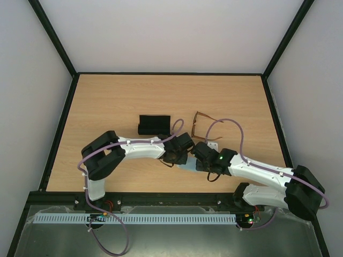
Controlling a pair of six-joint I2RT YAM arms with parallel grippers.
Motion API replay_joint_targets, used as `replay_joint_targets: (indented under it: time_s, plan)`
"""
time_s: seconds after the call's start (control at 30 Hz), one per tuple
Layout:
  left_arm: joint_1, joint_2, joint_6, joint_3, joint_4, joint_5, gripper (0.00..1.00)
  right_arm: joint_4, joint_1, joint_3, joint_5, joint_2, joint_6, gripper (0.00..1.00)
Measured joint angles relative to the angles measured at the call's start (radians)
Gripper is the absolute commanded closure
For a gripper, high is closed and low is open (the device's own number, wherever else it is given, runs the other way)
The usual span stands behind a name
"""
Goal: Organize the sunglasses
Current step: Pick up the glasses cleaning cloth from the center of the board, then place the glasses cleaning cloth in the sunglasses case.
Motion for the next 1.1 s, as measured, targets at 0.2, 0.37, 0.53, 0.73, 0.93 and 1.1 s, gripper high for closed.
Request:
replay_joint_targets:
  time_s: [0.2,0.37,0.53,0.73,0.93,1.1]
  plan:
    - [0.024,-0.045,-0.002,-0.021,-0.025,-0.001,0.98,-0.002,0.0,0.054,0.011,0.018,-0.024,0.98]
    - [0.045,-0.084,-0.002,-0.022,-0.04,-0.003,0.98,-0.009,0.0,0.1,0.017,0.063,-0.047,0.99]
    - [0.089,-0.127,0.002,-0.022,-0.056,-0.006,0.98,-0.009,0.0,0.17,0.023,0.128,-0.072,0.99]
    - [0.145,-0.173,0.017,-0.028,-0.074,-0.007,0.98,-0.009,0.0,0.248,0.037,0.198,-0.1,0.99]
    - [0.211,-0.21,0.04,-0.034,-0.09,-0.006,0.98,0.011,-0.023,0.348,0.03,0.287,-0.141,0.99]
    - [0.282,-0.239,0.065,-0.04,-0.105,-0.002,0.98,0.038,-0.079,0.42,-0.002,0.335,-0.189,0.99]
